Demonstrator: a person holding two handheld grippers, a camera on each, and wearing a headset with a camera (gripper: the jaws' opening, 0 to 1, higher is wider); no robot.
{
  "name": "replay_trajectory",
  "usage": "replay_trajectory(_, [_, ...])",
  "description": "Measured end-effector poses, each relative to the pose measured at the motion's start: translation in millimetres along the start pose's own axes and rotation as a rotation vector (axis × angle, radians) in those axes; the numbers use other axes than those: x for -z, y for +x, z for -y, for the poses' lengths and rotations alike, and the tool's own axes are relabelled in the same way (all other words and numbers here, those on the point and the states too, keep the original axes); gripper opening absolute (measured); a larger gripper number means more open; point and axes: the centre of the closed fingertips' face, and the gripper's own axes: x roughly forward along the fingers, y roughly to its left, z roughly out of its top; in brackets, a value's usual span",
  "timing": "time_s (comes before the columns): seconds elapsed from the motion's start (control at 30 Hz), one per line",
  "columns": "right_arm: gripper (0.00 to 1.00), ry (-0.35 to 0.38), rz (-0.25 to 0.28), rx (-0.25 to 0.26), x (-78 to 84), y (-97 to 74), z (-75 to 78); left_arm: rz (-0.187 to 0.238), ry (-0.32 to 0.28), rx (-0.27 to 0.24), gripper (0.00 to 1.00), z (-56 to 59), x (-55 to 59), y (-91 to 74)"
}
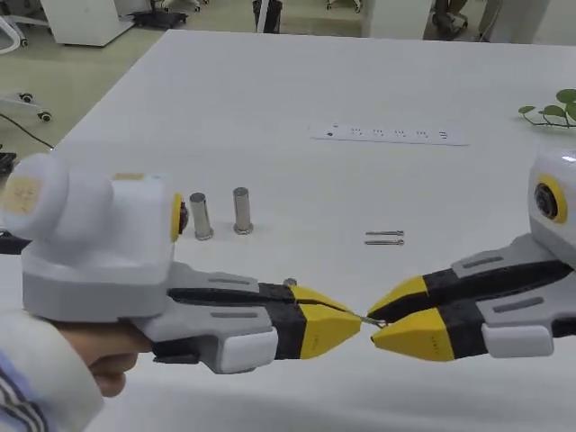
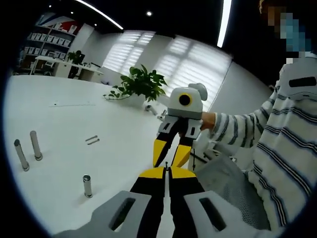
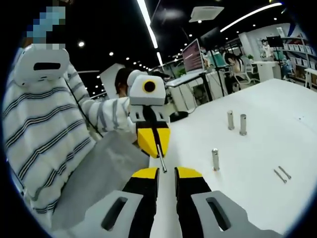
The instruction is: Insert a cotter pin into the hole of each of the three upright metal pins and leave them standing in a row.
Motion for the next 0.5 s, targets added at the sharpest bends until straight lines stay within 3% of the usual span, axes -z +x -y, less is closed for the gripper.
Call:
replay_trajectory(0.23, [0.09,-0.029,-0.028,-0.013,4.9,-1.3,-4.3,-0.008,0.018,0.014,0.00,3.7,2.5,1.1])
replay_trajectory(0.5, [0.05,-0.011,-0.014,-0.023,3.5,-1.8,-5.2,-0.026,0.028,0.013,0.00,2.9,5.7,-0.7])
